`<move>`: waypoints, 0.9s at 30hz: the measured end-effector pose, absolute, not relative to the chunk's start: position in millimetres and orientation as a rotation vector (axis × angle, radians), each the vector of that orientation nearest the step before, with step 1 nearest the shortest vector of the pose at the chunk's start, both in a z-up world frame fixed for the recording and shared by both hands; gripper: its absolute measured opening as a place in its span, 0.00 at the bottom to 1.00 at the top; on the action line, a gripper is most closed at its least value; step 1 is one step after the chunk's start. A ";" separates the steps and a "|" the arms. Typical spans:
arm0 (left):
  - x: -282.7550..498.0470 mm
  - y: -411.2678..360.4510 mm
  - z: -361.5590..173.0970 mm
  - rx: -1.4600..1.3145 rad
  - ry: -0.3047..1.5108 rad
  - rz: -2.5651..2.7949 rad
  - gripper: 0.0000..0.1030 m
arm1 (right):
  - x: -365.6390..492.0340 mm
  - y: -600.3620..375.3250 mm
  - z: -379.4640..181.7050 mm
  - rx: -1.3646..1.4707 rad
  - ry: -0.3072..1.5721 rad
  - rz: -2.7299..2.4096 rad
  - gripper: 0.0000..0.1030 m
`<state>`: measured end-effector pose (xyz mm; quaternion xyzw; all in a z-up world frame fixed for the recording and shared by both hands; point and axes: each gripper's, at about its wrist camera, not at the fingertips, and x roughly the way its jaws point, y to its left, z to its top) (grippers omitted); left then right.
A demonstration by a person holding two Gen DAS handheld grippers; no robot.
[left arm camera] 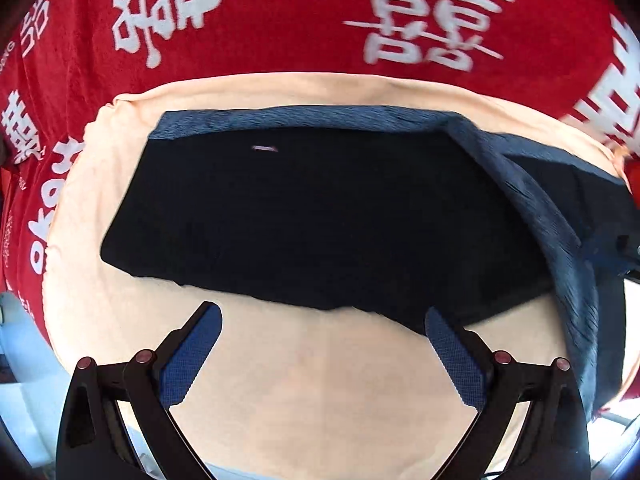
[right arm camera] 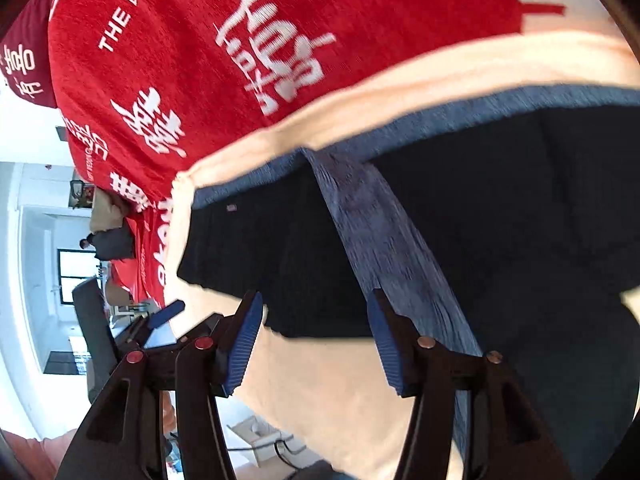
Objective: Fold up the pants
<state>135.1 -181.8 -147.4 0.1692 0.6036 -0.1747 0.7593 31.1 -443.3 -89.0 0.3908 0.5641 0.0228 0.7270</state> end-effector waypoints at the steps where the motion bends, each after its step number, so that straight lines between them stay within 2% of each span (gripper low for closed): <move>1: 128.9 -184.3 -144.8 0.370 1.308 -0.394 0.99 | 20.9 -441.0 -90.9 0.879 1.242 0.045 0.58; 4: 102.4 -193.4 -131.8 0.372 1.292 -0.433 0.99 | -18.4 -436.6 -91.6 0.921 1.202 0.015 0.62; 14: 28.9 -162.2 -102.0 0.331 1.214 -0.456 0.99 | -120.6 -420.6 -89.3 0.888 1.190 -0.121 0.62; 20: 3.3 -160.5 -114.8 0.332 1.248 -0.492 0.99 | -150.1 -434.7 -94.0 0.944 1.177 -0.150 0.62; 27: -19.1 -234.2 -151.3 0.313 1.350 -0.586 0.99 | -226.1 -491.9 -92.2 0.994 1.155 -0.223 0.62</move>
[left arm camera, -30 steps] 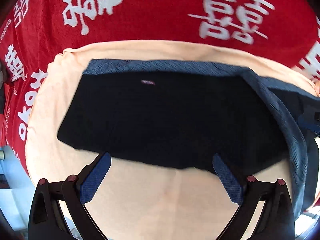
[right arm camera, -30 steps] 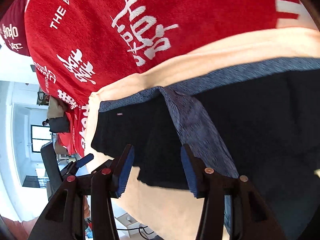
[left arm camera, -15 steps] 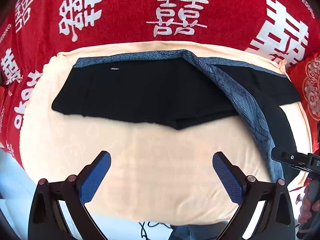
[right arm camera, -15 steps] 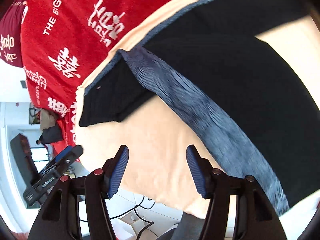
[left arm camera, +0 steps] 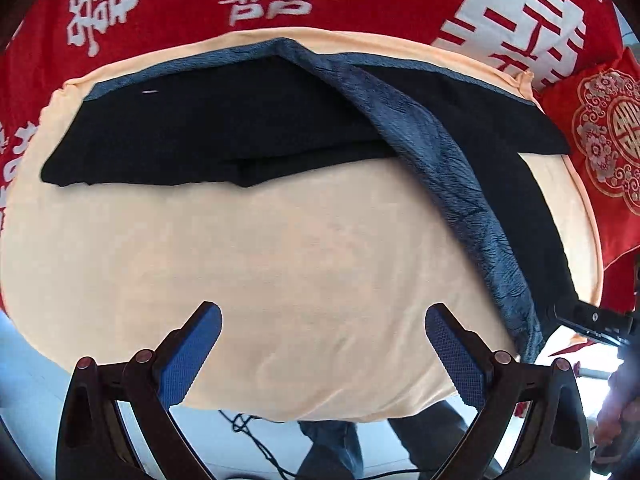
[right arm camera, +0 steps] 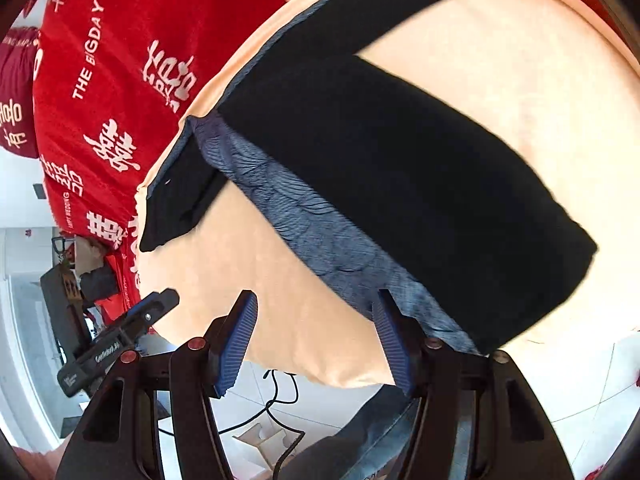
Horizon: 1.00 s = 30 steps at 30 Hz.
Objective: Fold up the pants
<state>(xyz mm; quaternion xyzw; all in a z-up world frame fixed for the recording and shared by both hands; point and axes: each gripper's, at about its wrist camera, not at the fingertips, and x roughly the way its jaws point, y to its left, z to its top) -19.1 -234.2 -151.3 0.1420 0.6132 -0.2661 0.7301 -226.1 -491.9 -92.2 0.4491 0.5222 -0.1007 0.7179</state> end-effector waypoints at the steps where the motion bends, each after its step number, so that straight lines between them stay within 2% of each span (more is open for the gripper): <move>1: -21.5 -250.5 -156.0 0.313 1.357 -0.610 0.99 | -236.2 -498.6 -92.9 1.005 1.151 -0.234 0.62; 9: -22.3 -341.4 -190.9 0.283 1.434 -0.718 0.99 | -303.5 -523.7 -136.9 1.186 1.135 -0.283 0.62; 20: -25.3 -362.1 -211.9 0.292 1.482 -0.751 0.99 | -303.2 -506.4 -199.1 1.494 1.034 -0.082 0.62; 21: -27.6 -364.2 -212.0 0.307 1.474 -0.755 0.99 | -302.1 -506.4 -199.4 1.514 1.037 -0.083 0.46; 22: -29.0 -366.9 -212.1 0.312 1.471 -0.759 0.99 | -299.9 -506.5 -197.0 1.516 1.040 -0.080 0.17; 23: -29.6 -368.2 -211.6 0.308 1.473 -0.766 0.99 | -297.2 -508.0 -192.2 1.519 1.031 -0.071 0.18; 24: -29.9 -369.8 -210.4 0.291 1.476 -0.779 0.93 | -293.4 -510.7 -182.9 1.506 1.015 -0.068 0.17; 25: -30.1 -371.8 -207.9 0.276 1.477 -0.792 0.80 | -288.9 -513.6 -173.8 1.491 0.999 -0.054 0.16; 26: -29.6 -374.7 -206.3 0.271 1.479 -0.805 0.74 | -282.4 -518.6 -160.6 1.462 0.984 -0.041 0.16; 27: -28.5 -378.1 -203.6 0.258 1.489 -0.821 0.60 | -275.1 -524.9 -146.8 1.431 0.968 -0.032 0.16; 30: -20.5 -387.0 -189.0 0.193 1.499 -0.837 0.59 | -248.1 -556.2 -100.6 1.335 0.903 -0.009 0.16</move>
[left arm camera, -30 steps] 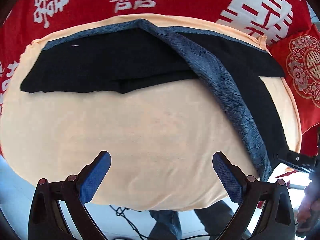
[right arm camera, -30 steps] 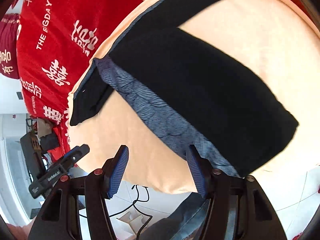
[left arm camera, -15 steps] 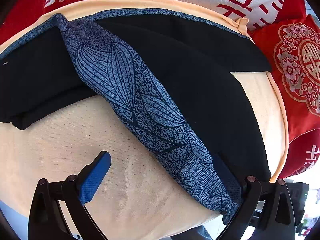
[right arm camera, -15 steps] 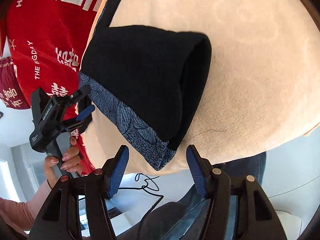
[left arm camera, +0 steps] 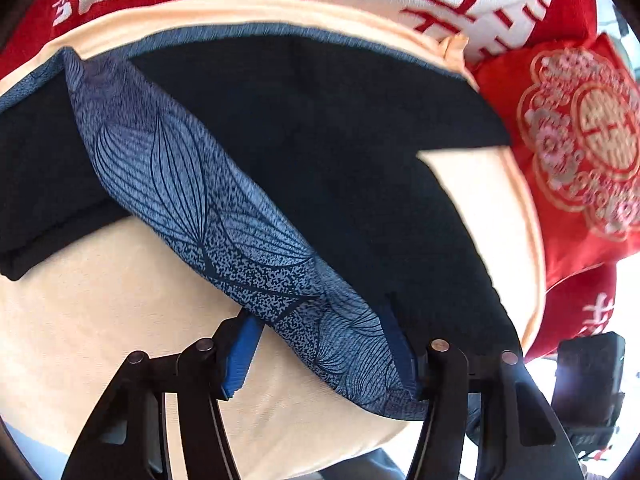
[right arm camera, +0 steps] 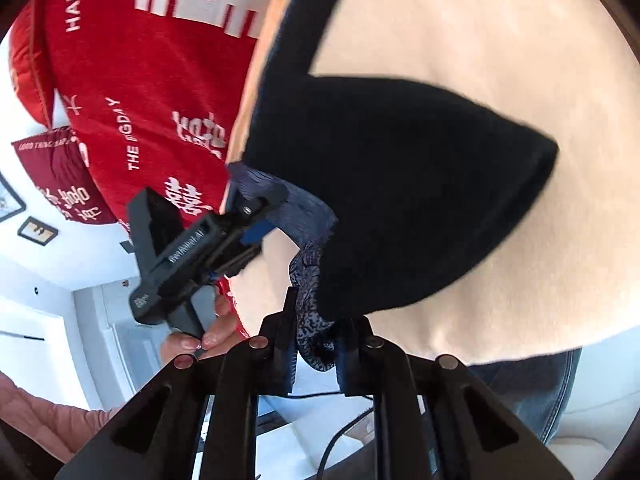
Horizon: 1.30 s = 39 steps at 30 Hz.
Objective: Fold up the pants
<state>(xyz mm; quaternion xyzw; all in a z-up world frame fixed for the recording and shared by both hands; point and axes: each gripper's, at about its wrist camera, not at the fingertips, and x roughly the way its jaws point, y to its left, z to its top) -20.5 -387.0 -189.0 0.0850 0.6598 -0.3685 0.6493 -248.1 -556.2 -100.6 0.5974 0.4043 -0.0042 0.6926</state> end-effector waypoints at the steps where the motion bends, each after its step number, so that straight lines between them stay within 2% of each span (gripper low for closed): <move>1: -16.8 -392.3 -179.8 0.181 1.480 -0.844 0.59 | -237.5 -570.1 -85.8 1.302 0.881 -0.008 0.16; 6: 11.6 -424.6 -134.5 0.190 1.332 -0.824 0.60 | -166.2 -663.6 -27.1 1.153 0.796 -0.023 0.16; 7: 17.5 -428.0 -128.1 0.199 1.303 -0.808 0.73 | -153.7 -679.9 -23.3 1.128 0.801 -0.035 0.16; 9: 28.3 -428.0 -115.8 0.206 1.233 -0.759 0.89 | -121.2 -707.3 -23.2 1.065 0.834 -0.080 0.17; 12: 45.9 -424.8 -115.7 0.248 1.195 -0.678 0.89 | -83.9 -736.1 -27.8 0.943 0.910 -0.169 0.20; 13: 52.9 -421.0 -120.5 0.263 1.199 -0.642 0.89 | -76.2 -741.3 -31.8 0.901 0.933 -0.190 0.24; 14: 59.3 -416.5 -127.9 0.272 1.209 -0.606 0.89 | -64.0 -745.3 -34.0 0.843 0.963 -0.220 0.31; 16: 70.3 -401.4 -143.7 0.294 1.227 -0.533 0.89 | -43.7 -749.8 -39.6 0.710 1.034 -0.292 0.88; 17: 76.0 -396.6 -152.4 0.306 1.237 -0.496 0.89 | -45.9 -752.4 -38.5 0.660 1.045 -0.318 0.91; 21: 96.0 -380.1 -188.0 0.369 1.276 -0.360 0.89 | -60.6 -741.4 -35.9 0.670 1.040 -0.310 0.91; 24: 105.9 -369.1 -203.6 0.366 1.302 -0.303 0.89 | -90.7 -726.1 -64.2 0.730 1.118 -0.373 0.88; 26: 109.3 -365.1 -210.4 0.357 1.312 -0.294 0.89 | -105.1 -723.0 -92.4 0.742 1.187 -0.442 0.76; 27: 110.3 -363.6 -212.1 0.345 1.309 -0.298 0.89 | -108.2 -725.5 -104.9 0.765 1.208 -0.475 0.66; 29: 111.7 -364.0 -212.6 0.347 1.299 -0.304 0.89 | -111.6 -737.9 -125.2 0.832 1.183 -0.525 0.54; 30: 111.5 -365.4 -214.2 0.353 1.294 -0.306 0.91 | -110.1 -742.6 -126.0 0.822 1.161 -0.553 0.30; 31: 112.4 -365.4 -215.0 0.367 1.288 -0.297 0.95 | -107.3 -745.1 -123.3 0.810 1.152 -0.556 0.21; 34: 117.0 -365.4 -213.9 0.370 1.309 -0.302 0.95 | -111.3 -743.5 -118.4 0.763 1.182 -0.568 0.20; 35: 118.6 -365.0 -212.1 0.380 1.323 -0.302 0.95 | -115.5 -744.3 -120.9 0.763 1.219 -0.587 0.25; 36: 120.0 -366.7 -209.9 0.390 1.329 -0.300 0.95 | -120.3 -745.3 -119.5 0.763 1.242 -0.616 0.39; 39: 128.3 -377.9 -190.2 0.388 1.305 -0.330 0.95 | -123.1 -737.4 -92.6 0.762 1.178 -0.575 0.41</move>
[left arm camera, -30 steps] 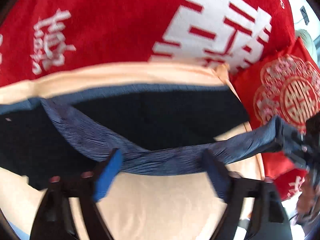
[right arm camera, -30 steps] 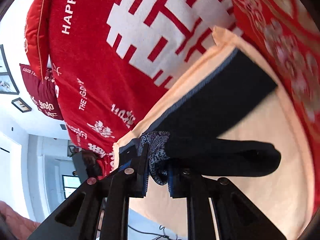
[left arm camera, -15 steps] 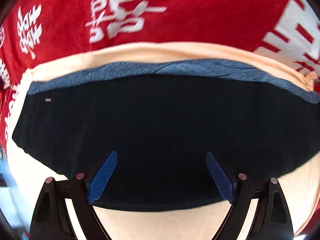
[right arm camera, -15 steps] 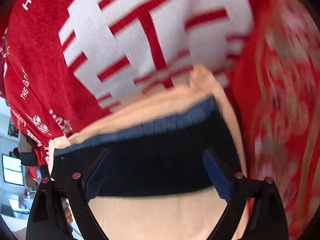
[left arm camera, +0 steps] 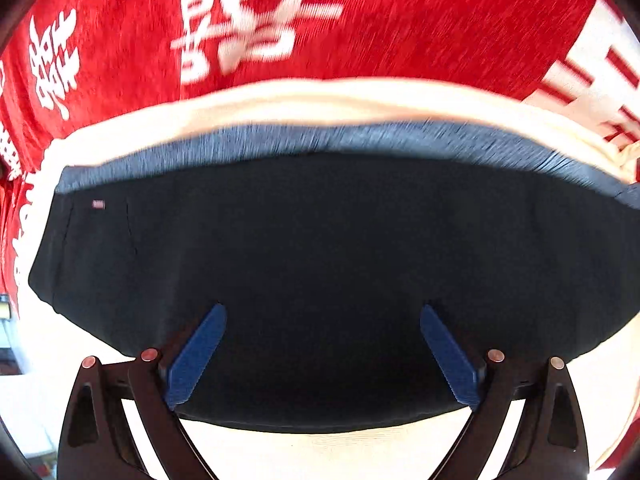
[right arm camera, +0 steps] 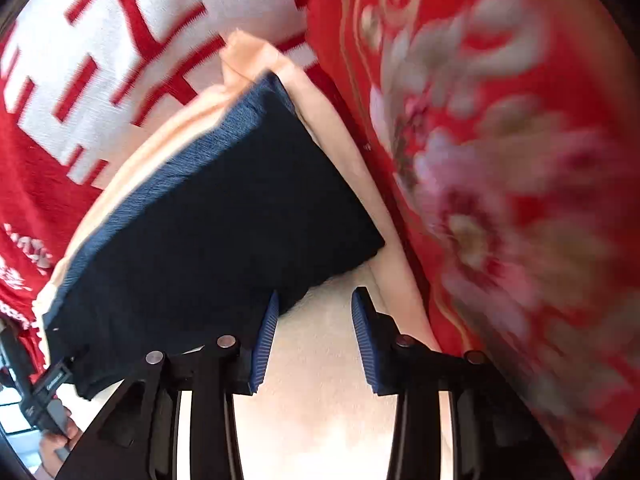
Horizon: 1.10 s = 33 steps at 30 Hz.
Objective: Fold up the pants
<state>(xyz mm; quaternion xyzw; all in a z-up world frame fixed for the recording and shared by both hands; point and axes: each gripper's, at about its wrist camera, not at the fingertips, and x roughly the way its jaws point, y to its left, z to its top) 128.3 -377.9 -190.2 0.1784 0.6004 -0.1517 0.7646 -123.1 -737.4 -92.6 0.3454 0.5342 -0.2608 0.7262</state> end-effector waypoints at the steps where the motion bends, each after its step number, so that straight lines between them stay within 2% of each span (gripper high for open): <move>1: 131.2 -383.0 -183.5 0.384 1.283 -0.351 0.95 | -118.0 -732.9 -84.0 0.731 1.148 -0.534 0.41; 4: 145.1 -409.9 -178.0 0.414 1.228 -0.395 0.95 | -72.4 -726.8 -80.2 0.612 1.134 -0.404 0.41; 9: 177.9 -455.4 -213.3 0.420 1.258 -0.348 0.95 | 1.3 -750.6 -131.6 0.572 1.207 -0.356 0.40; 12: 194.8 -450.0 -226.0 0.336 1.277 -0.319 1.00 | 15.3 -758.6 -133.7 0.453 1.201 -0.401 0.28; 14: 203.9 -441.0 -226.6 0.318 1.287 -0.336 1.00 | 13.6 -770.0 -129.3 0.371 1.214 -0.527 0.31; 19: 217.3 -401.1 -206.5 0.386 1.292 -0.274 1.00 | -3.9 -782.5 -114.3 0.644 1.179 -0.467 0.35; 24: 223.8 -334.2 -185.7 0.398 1.296 -0.220 1.00 | -16.8 -702.8 -107.2 0.887 1.165 -0.145 0.46; 28: 240.1 -270.3 -185.3 0.408 1.309 -0.171 1.00 | -12.2 -597.9 -131.8 1.075 1.198 0.090 0.46; 33: 229.5 -197.5 -211.6 0.464 1.305 -0.151 1.00 | 2.4 -459.2 -176.3 1.206 1.194 0.254 0.46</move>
